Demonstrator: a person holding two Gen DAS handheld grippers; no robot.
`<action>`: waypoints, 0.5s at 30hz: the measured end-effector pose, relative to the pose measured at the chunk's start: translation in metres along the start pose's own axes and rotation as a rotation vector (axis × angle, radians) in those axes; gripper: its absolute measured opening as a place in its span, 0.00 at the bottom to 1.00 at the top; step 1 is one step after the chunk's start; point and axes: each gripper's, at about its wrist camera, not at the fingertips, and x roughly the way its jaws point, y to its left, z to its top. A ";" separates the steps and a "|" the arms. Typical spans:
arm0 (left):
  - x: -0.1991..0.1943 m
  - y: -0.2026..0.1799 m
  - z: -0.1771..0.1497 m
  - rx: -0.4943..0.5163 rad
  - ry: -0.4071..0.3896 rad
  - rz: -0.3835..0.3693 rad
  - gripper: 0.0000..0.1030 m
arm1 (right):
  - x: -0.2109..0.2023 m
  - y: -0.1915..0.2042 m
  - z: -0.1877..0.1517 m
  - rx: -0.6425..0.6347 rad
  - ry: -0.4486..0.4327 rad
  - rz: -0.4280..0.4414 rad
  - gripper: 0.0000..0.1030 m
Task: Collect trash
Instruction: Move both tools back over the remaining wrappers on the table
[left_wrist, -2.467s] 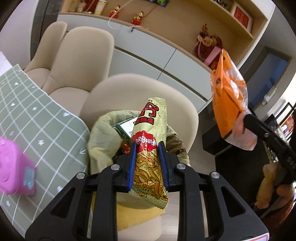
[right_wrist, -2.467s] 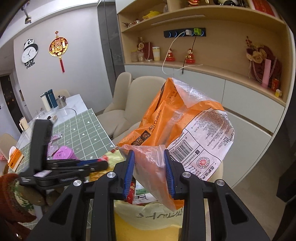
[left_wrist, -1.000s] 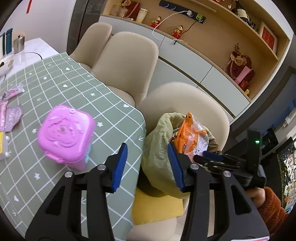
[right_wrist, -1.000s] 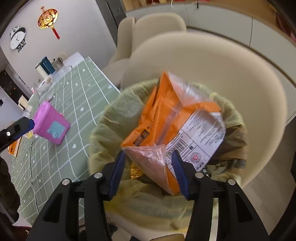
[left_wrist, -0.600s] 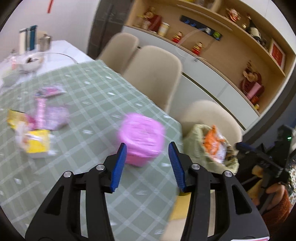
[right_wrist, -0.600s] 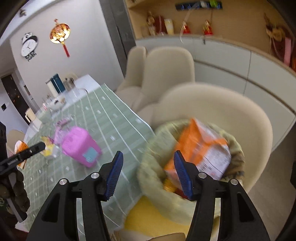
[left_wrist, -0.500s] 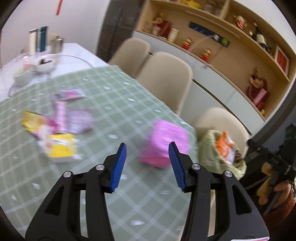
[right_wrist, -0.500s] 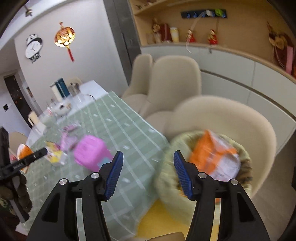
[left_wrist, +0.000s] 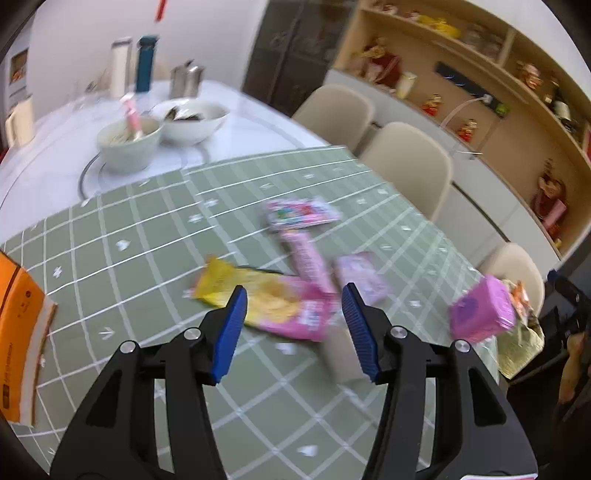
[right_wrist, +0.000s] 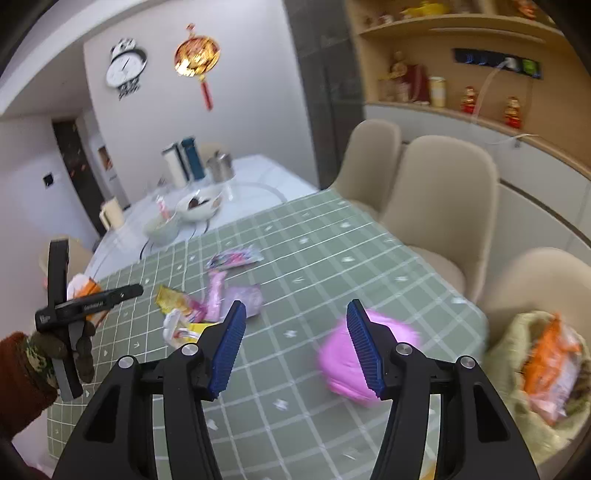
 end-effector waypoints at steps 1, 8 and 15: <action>0.001 0.006 0.000 -0.020 0.001 -0.004 0.49 | 0.012 0.009 0.001 -0.009 0.008 0.011 0.52; 0.032 0.039 -0.008 -0.113 0.053 -0.013 0.49 | 0.107 0.045 0.002 -0.063 0.127 0.071 0.52; 0.085 0.012 0.076 0.208 0.068 -0.135 0.49 | 0.174 0.054 0.000 -0.075 0.176 0.072 0.52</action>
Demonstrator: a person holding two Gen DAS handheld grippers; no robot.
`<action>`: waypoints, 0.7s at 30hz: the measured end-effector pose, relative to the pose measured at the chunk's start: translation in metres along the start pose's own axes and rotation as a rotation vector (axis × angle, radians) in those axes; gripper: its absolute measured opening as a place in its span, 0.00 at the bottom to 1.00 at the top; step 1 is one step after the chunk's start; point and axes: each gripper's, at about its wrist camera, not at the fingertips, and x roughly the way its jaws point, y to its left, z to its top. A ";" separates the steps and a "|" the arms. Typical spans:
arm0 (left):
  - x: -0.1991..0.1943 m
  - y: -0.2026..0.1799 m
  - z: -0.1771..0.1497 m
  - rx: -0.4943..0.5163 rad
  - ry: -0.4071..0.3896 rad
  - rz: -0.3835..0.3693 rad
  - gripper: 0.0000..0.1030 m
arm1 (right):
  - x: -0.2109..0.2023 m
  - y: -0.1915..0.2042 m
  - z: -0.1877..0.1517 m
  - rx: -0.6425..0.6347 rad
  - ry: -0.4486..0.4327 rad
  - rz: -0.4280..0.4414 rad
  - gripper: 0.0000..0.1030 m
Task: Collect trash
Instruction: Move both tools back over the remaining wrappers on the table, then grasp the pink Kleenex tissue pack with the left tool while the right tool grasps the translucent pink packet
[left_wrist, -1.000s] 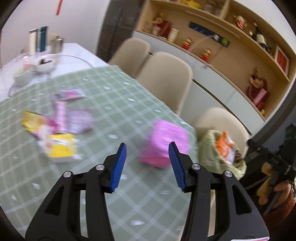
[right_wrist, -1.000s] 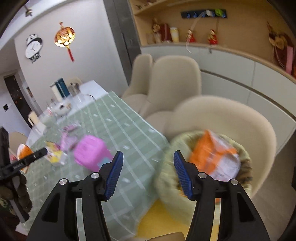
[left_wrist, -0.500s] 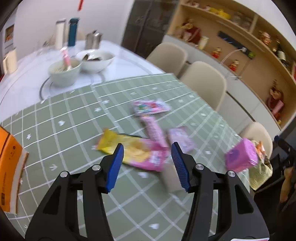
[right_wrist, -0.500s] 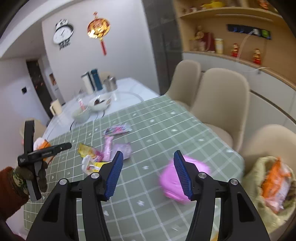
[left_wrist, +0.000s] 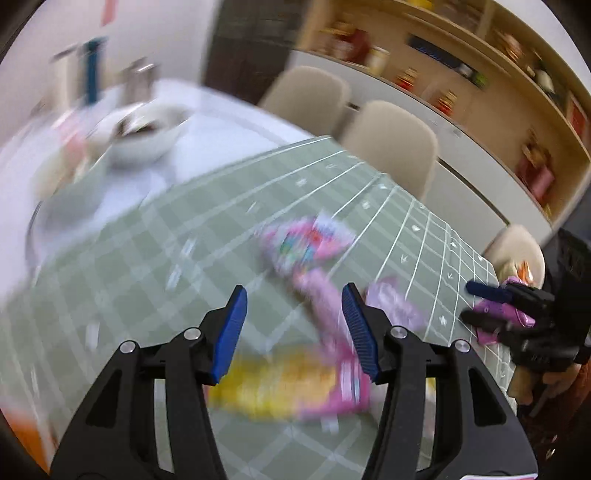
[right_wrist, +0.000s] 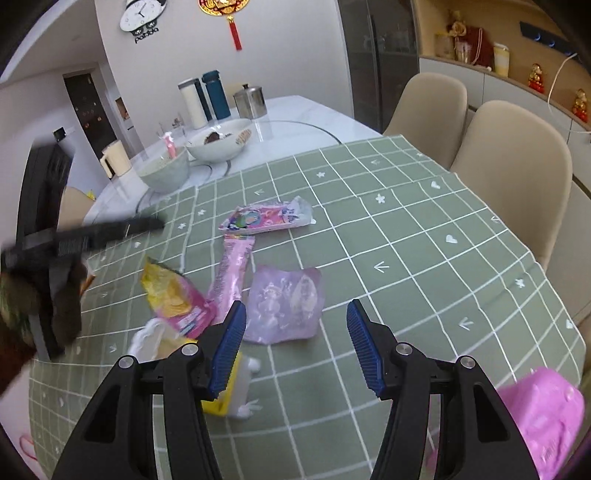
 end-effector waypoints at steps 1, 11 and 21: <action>0.014 0.004 0.014 0.009 0.022 -0.009 0.49 | 0.005 -0.001 0.000 -0.005 0.001 -0.007 0.52; 0.114 0.017 0.041 -0.007 0.216 0.161 0.46 | 0.031 -0.032 -0.002 0.024 -0.005 0.003 0.52; 0.075 0.009 0.020 -0.086 0.177 0.203 0.03 | 0.081 -0.025 0.010 0.034 0.074 0.077 0.52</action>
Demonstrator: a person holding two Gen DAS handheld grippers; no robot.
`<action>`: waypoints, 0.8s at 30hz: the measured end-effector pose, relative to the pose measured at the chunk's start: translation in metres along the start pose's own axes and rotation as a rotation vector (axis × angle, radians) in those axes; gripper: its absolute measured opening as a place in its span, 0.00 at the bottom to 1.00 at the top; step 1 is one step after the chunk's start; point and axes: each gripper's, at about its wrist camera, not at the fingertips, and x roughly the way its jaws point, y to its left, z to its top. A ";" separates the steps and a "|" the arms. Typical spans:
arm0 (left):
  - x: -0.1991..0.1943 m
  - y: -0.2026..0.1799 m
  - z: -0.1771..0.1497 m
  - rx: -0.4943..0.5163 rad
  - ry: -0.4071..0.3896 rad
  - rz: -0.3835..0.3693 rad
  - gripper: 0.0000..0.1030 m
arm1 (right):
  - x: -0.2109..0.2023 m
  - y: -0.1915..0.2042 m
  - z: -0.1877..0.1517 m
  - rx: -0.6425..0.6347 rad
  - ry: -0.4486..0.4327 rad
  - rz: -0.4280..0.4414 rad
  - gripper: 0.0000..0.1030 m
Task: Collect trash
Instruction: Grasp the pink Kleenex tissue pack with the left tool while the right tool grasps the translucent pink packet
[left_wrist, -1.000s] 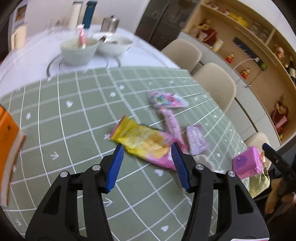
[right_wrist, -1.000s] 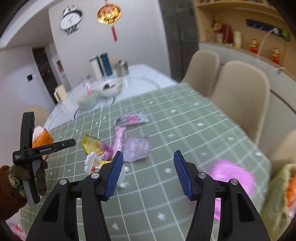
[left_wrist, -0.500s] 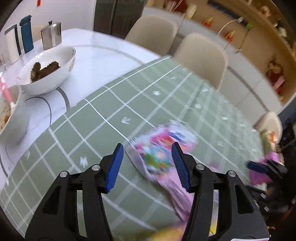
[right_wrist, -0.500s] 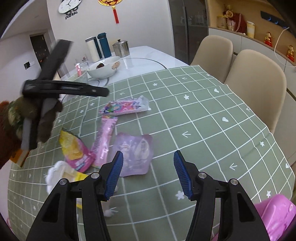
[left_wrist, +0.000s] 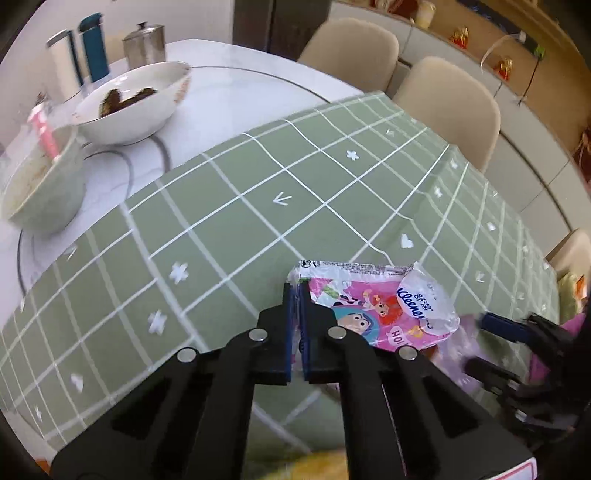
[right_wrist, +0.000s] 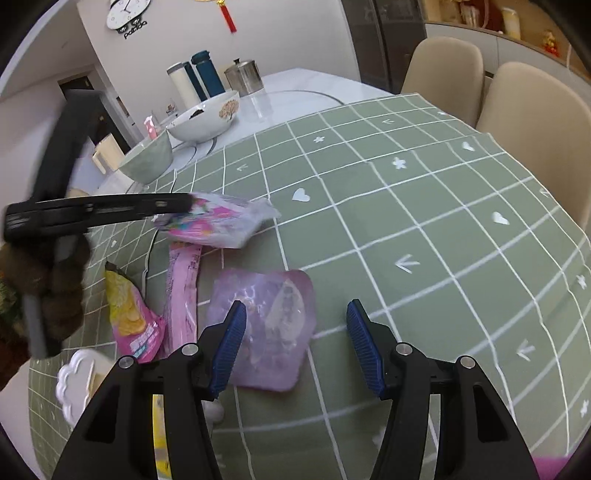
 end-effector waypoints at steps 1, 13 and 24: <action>-0.011 0.003 -0.006 -0.012 -0.011 -0.007 0.03 | 0.003 0.002 0.002 -0.017 0.001 -0.011 0.52; -0.102 0.008 -0.047 -0.091 -0.151 0.043 0.03 | -0.027 0.019 0.000 -0.056 0.040 -0.001 0.03; -0.192 -0.047 -0.086 -0.069 -0.281 0.008 0.03 | -0.167 0.038 -0.013 -0.094 -0.121 -0.092 0.03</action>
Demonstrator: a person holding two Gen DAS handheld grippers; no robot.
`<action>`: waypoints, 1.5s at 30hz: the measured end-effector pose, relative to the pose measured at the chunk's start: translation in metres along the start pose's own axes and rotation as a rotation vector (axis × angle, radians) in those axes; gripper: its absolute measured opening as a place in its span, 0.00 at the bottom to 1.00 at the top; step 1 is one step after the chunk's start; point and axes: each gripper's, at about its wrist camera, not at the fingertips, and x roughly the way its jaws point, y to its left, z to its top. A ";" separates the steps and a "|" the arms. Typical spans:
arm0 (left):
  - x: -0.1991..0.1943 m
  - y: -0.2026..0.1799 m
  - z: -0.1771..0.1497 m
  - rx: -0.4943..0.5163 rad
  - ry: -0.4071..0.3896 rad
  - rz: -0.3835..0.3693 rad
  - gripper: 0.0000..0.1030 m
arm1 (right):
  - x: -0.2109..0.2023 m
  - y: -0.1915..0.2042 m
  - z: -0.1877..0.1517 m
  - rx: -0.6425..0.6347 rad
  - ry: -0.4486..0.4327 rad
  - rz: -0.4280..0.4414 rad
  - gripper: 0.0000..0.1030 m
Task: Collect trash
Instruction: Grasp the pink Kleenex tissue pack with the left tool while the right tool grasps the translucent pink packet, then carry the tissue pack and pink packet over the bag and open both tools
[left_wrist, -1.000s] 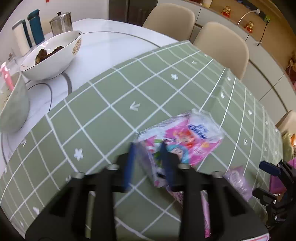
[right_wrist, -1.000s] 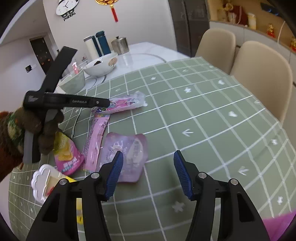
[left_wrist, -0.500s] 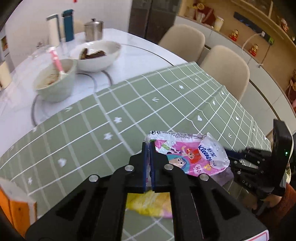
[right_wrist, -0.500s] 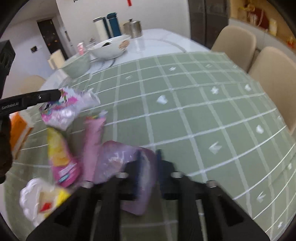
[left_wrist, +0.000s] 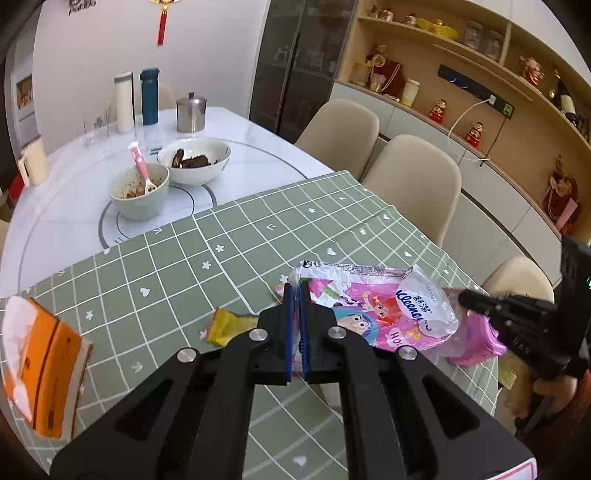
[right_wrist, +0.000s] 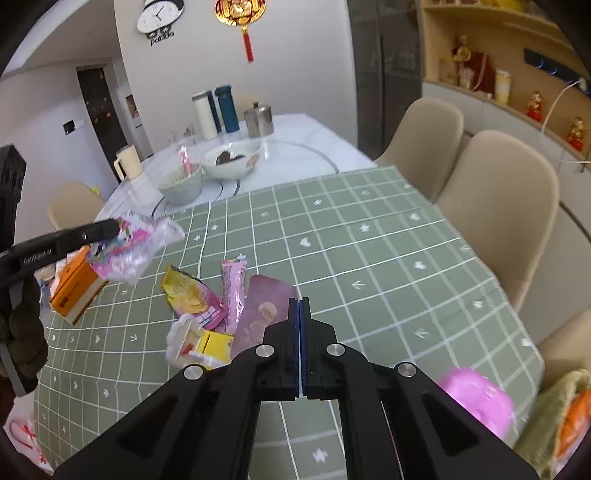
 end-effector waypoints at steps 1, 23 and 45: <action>-0.007 -0.006 -0.003 0.009 -0.006 0.003 0.03 | -0.010 0.000 -0.002 0.003 -0.010 -0.006 0.03; -0.075 -0.161 -0.016 0.135 -0.113 -0.081 0.03 | -0.191 -0.073 -0.046 0.051 -0.170 -0.162 0.03; 0.027 -0.404 -0.037 0.213 0.105 -0.397 0.03 | -0.318 -0.268 -0.132 0.218 -0.253 -0.384 0.03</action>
